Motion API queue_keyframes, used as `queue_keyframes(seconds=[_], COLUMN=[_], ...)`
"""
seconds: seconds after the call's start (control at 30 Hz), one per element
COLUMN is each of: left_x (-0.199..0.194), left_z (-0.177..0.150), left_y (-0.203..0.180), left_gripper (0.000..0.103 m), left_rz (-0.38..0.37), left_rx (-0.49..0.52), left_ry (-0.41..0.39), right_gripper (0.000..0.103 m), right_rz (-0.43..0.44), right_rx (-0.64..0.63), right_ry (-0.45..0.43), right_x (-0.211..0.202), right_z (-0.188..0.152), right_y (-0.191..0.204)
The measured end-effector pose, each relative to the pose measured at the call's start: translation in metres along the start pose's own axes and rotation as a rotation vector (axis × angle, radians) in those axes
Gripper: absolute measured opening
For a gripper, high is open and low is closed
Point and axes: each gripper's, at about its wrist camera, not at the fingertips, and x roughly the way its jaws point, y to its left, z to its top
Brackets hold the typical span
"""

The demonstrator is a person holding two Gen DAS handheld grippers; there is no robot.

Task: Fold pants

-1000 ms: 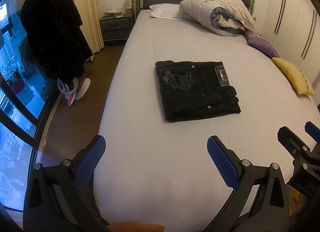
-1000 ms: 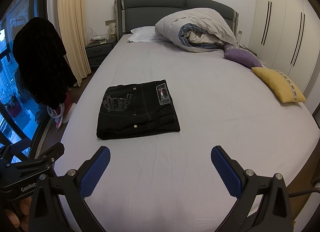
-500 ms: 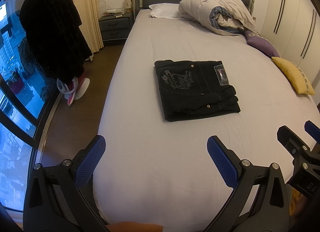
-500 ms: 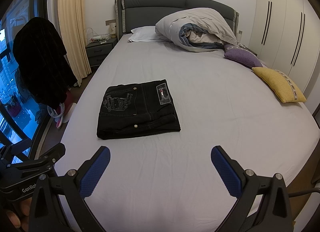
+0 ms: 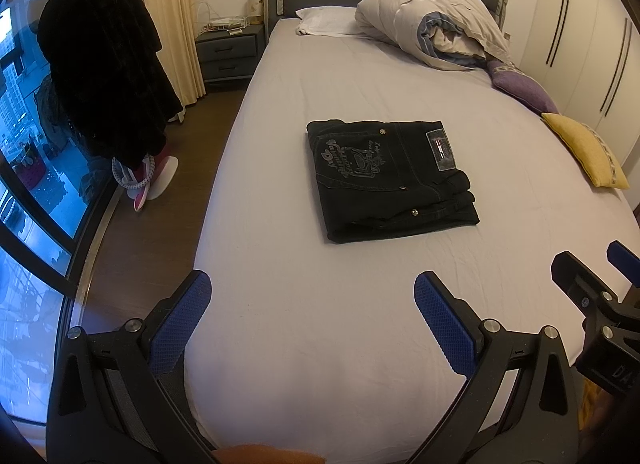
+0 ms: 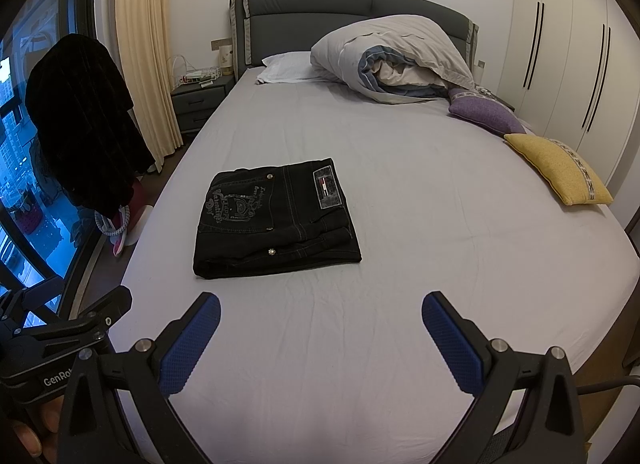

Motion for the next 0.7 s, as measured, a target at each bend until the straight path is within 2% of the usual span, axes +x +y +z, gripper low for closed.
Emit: queue_keyframes(seconds=[0.7], left_x=[0.0073], left_z=[0.0013], left_y=[0.0032], left_gripper=[0.103], left_rz=[-0.005], left_rx=[0.0], left_ry=[0.02], right_gripper=[0.103], right_rz=[0.001], right_rx=[0.0], right_ry=[0.005], right_x=[0.0002], right_z=[-0.0036], right_y=[0.0026])
